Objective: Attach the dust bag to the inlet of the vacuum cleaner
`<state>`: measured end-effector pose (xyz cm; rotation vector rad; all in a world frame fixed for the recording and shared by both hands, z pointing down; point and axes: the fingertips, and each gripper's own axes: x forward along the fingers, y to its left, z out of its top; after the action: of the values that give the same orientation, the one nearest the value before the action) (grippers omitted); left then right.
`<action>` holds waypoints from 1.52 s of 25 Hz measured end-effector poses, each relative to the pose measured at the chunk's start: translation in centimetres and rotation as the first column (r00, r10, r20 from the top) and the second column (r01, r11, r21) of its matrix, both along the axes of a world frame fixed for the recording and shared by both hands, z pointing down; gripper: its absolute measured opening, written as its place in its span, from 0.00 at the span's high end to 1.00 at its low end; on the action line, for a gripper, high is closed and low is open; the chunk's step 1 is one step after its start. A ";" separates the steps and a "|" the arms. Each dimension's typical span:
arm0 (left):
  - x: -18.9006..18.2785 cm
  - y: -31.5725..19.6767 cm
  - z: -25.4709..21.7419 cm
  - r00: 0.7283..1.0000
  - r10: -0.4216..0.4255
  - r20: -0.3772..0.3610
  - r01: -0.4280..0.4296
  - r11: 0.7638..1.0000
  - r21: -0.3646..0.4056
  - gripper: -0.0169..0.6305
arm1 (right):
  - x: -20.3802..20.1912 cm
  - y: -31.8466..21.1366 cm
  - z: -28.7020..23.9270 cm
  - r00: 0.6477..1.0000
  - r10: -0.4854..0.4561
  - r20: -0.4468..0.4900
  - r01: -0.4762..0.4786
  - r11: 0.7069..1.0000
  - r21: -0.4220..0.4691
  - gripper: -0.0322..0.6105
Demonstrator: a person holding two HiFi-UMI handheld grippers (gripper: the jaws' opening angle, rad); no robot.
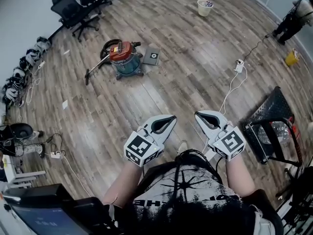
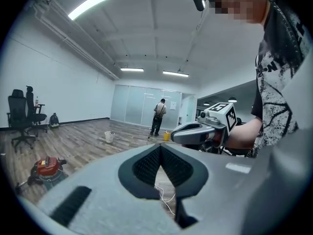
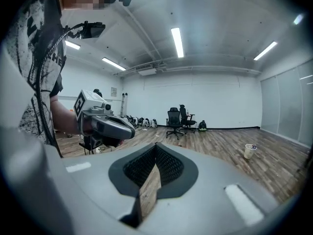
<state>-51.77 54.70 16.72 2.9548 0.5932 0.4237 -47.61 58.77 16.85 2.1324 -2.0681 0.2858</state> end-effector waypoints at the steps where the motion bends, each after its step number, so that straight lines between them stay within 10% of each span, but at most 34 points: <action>1: 1.0 0.1 -0.1 1.000 -0.003 0.002 0.003 1.000 0.003 0.98 | 1.0 0.3 0.1 1.000 0.000 0.005 0.000 1.000 0.000 0.94; 23: 12.0 1.6 -0.7 1.000 0.005 0.007 -0.006 0.998 0.070 0.98 | 11.7 2.5 1.1 0.999 0.029 0.040 -0.031 0.998 0.063 0.94; 38: 20.0 -5.9 -0.3 0.996 0.089 -0.011 -0.088 0.995 0.053 0.98 | 19.2 -5.3 1.5 0.996 0.092 0.018 -0.093 0.995 0.040 0.94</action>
<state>-31.81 48.82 16.40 2.9919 0.7273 0.4348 -28.45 53.51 18.31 2.2611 -2.0041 0.2757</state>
